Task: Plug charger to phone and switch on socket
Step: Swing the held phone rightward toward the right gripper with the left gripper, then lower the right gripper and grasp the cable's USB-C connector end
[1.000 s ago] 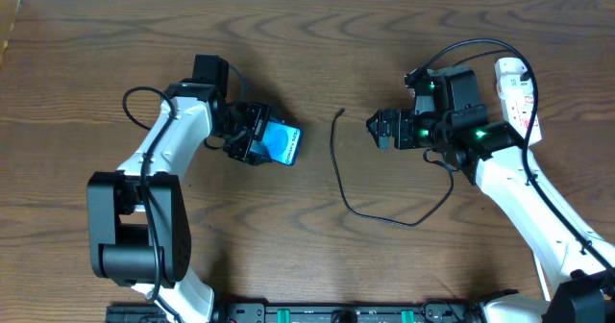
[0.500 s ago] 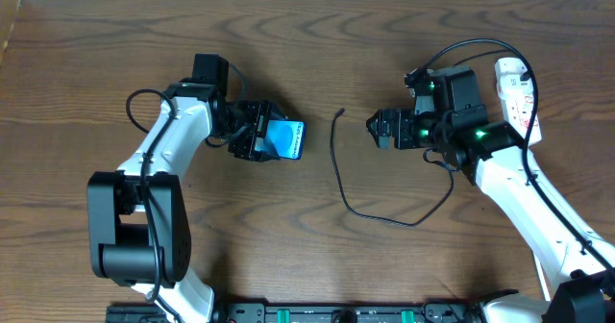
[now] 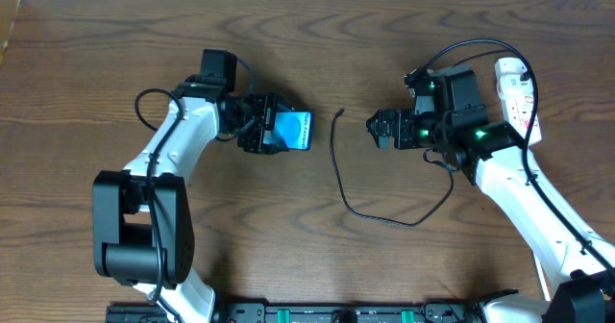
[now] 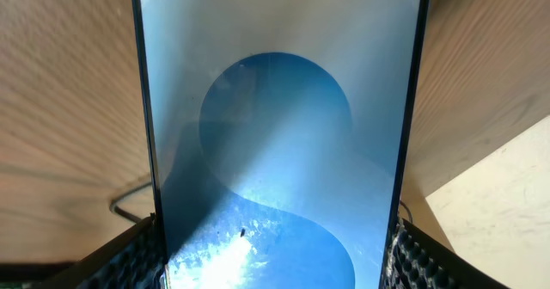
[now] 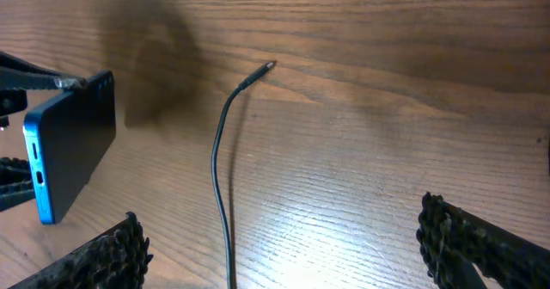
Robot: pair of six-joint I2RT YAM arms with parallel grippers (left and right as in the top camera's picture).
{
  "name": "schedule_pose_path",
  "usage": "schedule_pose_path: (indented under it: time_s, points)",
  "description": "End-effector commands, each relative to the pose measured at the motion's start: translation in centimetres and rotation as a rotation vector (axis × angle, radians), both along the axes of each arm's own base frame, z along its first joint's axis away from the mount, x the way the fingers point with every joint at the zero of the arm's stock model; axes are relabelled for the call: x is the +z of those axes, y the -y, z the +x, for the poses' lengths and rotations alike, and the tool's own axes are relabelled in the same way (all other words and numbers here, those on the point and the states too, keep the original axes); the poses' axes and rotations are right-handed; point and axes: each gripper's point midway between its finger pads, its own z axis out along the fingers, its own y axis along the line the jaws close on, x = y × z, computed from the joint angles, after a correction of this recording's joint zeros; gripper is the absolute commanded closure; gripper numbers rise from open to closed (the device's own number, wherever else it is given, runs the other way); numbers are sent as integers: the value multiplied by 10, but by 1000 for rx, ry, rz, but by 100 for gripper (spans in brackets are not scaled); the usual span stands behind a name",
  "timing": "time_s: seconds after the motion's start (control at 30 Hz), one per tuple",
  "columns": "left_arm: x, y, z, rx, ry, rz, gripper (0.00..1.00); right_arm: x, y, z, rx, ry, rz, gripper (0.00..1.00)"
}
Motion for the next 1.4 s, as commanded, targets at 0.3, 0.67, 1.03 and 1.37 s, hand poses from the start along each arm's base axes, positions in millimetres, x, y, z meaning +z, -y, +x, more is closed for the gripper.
schedule_pose_path:
  time_s: [0.3, 0.67, 1.03, 1.37]
  points:
    - [26, 18, 7, 8, 11, -149, 30, 0, 2, 0, 3, -8, -7, 1]
    - [40, 23, 5, -5, 29, -193, 31, 0, 2, 0, 3, -9, -7, 1]
    - [28, 6, 16, -28, 155, 1, 30, 0, 2, -1, 3, -10, -7, 1]
    - [6, -8, 16, -72, 202, 244, 30, 5, -60, 8, 116, 4, 213, 1]
